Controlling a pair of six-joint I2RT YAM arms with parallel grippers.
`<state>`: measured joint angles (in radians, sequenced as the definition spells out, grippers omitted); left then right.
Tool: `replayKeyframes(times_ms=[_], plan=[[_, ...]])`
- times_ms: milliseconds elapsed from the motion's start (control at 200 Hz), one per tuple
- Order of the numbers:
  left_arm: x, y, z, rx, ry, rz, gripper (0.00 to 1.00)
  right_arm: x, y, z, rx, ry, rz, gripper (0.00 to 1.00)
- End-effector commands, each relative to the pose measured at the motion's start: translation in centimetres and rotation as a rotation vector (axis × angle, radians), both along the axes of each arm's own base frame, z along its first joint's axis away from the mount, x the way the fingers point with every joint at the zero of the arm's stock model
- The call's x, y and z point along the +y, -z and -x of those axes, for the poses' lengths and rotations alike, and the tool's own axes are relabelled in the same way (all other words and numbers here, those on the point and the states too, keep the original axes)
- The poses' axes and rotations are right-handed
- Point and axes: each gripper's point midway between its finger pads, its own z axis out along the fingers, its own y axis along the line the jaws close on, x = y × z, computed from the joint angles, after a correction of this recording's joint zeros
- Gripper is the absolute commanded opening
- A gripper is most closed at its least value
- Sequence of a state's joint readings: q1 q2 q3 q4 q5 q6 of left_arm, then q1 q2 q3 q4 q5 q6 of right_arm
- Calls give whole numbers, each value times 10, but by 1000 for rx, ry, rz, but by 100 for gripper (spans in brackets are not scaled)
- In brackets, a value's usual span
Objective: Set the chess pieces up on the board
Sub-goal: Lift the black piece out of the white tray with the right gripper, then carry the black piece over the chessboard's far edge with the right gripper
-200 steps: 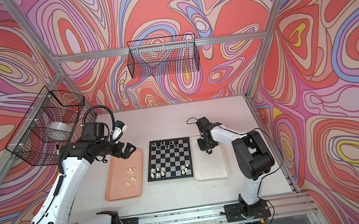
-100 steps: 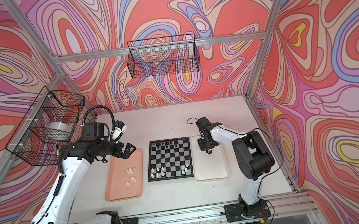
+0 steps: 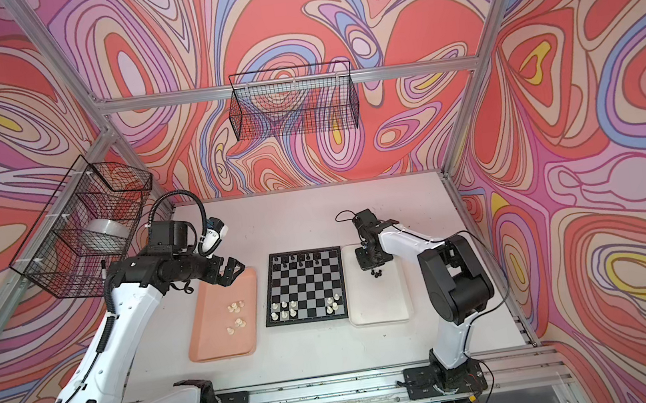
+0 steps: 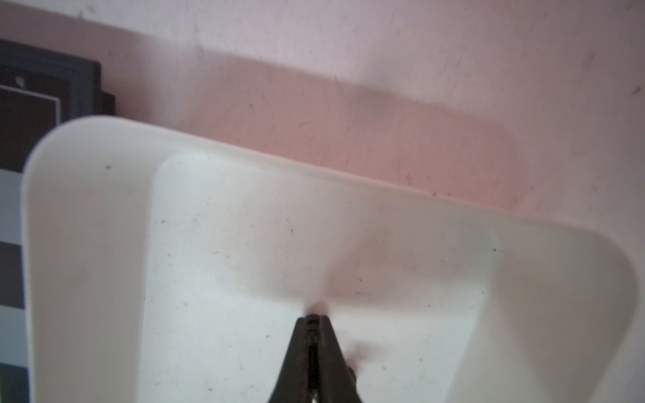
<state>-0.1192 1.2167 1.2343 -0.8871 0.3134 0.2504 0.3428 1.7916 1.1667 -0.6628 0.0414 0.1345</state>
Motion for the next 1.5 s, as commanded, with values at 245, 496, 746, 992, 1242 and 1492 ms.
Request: replayKeyframes(times_ms=[245,496,746,992,1242,1492], plan=[[-1,-3,7,-12,13,-7,100,5,-33,-13,-70,-3,-10,5],[1,-3,8,-20,13,-14,100,7,-54,-19,-93,0,-8,5],[2,-6,7,-39,9,-21,100,38,-84,-32,-140,-45,-34,5],[8,-3,5,-48,-18,-47,100,86,-84,-40,-131,-111,-61,5],[7,-7,3,-56,-23,-40,100,126,-67,-42,-108,-168,-66,5],[5,-8,3,-51,-19,-25,100,149,-42,-50,-86,-192,-58,5]])
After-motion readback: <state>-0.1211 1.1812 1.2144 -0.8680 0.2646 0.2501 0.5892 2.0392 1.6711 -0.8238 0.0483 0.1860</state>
